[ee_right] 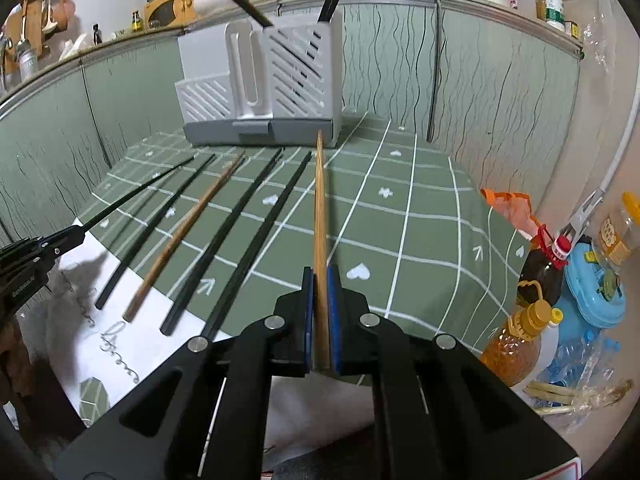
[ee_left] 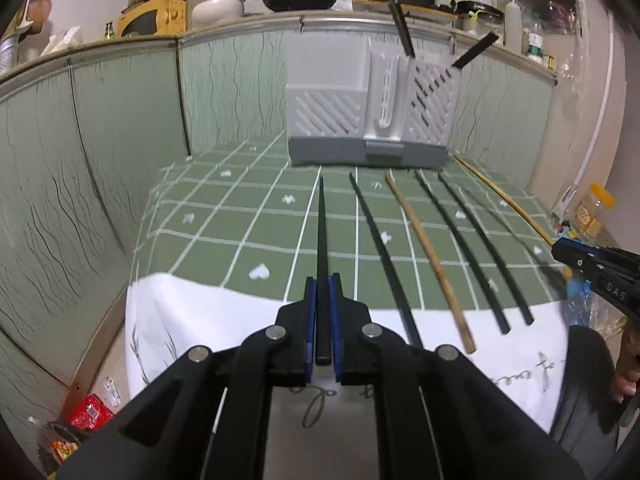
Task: Organize utensils
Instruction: 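Grasp a black chopstick with the left tool while the right tool grasps a wooden chopstick, then lift both held chopsticks and carry them over the white holder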
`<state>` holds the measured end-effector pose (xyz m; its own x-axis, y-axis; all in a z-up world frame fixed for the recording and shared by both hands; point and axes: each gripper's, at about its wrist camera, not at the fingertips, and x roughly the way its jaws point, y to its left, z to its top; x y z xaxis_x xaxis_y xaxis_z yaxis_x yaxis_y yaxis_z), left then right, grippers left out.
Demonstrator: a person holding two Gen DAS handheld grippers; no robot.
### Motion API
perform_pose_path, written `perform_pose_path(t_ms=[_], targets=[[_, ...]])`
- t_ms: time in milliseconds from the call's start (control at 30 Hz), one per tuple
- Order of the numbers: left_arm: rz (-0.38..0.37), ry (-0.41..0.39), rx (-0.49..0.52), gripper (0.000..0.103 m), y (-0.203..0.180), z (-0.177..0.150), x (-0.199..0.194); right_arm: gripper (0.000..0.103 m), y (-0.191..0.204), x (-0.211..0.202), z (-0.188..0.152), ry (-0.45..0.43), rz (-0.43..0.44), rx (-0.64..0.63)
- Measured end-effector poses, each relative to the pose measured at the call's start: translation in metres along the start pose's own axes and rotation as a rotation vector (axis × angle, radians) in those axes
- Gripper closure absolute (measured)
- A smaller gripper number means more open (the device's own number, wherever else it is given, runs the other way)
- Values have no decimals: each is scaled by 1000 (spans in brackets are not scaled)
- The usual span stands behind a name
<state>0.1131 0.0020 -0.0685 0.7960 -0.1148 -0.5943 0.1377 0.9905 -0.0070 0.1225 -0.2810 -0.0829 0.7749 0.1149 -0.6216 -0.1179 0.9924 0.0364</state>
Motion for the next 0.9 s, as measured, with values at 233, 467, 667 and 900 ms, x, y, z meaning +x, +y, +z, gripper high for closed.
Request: perform_pose_path(t_ms=[233, 467, 667, 900], targets=[[-37, -19, -2, 95, 3, 16, -12, 96, -3, -9, 8, 2, 13, 3], [-56, -17, -4, 95, 6, 24, -18, 96, -6, -16, 16, 5, 33, 12], [-72, -20, -18, 95, 12, 33, -25, 96, -7, -26, 27, -4, 49, 6], [-97, -39, -7, 95, 19, 52, -34, 97, -11, -42, 50, -27, 74, 9]])
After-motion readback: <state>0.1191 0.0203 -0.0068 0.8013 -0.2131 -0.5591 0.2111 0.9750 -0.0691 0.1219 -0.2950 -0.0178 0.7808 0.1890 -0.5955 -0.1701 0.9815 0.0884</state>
